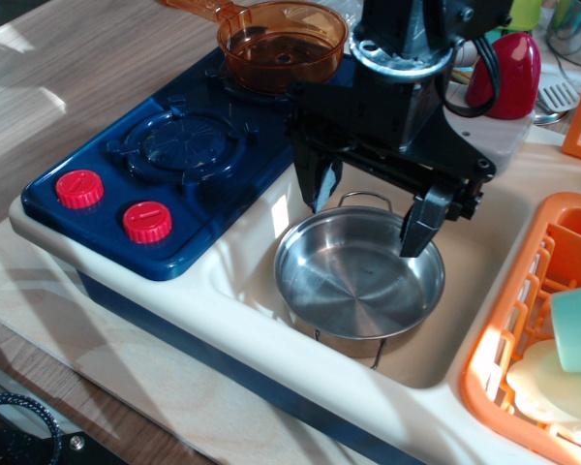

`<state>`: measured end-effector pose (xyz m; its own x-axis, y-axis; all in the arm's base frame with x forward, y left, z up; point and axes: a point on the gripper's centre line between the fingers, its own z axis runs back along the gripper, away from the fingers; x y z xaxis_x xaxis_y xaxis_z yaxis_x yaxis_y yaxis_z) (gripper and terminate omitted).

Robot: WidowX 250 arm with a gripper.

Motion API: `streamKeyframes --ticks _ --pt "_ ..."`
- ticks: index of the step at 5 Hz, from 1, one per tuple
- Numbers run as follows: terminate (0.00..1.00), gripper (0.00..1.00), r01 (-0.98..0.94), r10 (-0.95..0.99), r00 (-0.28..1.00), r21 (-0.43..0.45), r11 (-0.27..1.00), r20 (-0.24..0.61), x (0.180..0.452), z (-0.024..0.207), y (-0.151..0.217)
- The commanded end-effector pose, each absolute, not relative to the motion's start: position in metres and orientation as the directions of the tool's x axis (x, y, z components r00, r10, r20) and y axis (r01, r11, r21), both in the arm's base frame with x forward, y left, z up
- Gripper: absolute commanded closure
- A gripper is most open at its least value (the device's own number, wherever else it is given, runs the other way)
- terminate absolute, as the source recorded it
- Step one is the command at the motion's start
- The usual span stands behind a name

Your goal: Put pan on stove from sink

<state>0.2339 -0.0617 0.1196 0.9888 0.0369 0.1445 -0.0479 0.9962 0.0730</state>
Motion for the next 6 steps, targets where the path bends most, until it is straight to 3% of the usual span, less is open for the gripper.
streamKeyframes --ticks 1,3,6 --pt "0.0 0.0 -0.048 0.037 0.989 0.073 0.996 0.144 0.234 0.12 -0.062" --pt "0.0 0.0 -0.364 0.337 0.902 0.057 0.93 0.269 0.253 0.108 -0.068" --pt "0.0 0.0 -0.456 0.446 0.818 -0.064 0.888 0.363 0.278 0.091 -0.074"
